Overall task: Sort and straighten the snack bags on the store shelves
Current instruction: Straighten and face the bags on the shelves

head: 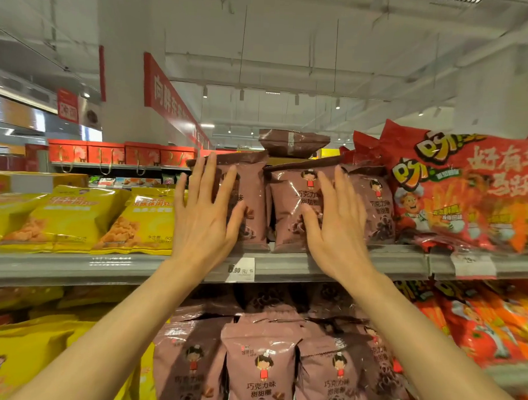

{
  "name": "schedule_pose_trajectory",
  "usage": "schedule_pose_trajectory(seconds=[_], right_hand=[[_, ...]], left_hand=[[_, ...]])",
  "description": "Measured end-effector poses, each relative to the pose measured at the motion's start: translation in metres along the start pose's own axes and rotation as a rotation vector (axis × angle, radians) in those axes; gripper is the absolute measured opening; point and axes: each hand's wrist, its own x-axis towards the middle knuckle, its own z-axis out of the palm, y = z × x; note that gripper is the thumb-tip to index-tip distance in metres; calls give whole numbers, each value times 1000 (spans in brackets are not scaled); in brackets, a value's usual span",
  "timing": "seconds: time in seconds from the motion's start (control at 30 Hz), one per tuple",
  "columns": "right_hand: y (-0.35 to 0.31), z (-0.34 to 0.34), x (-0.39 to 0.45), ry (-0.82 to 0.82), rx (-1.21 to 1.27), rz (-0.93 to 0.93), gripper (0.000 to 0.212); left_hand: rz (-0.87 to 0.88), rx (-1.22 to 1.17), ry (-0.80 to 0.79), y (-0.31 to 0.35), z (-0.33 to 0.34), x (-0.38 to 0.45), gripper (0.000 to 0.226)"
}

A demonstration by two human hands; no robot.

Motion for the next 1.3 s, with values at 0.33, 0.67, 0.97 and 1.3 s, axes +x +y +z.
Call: schedule_pose_trajectory(seconds=[0.33,0.67,0.97,1.3], right_hand=[[91,-34,-4,-150,-142,162,66],[86,-27,-4,-239,-256,180,69],[99,-16,-8,-233,-116,151,75],[94,-21,-24,-163,-9,153,78]], left_hand=[[221,27,-51,84,14,7,55],[207,167,-140,88,41,2,63],[117,115,-107,102,22,-1,58],[-19,-45,-136,104,-6,-21,56]])
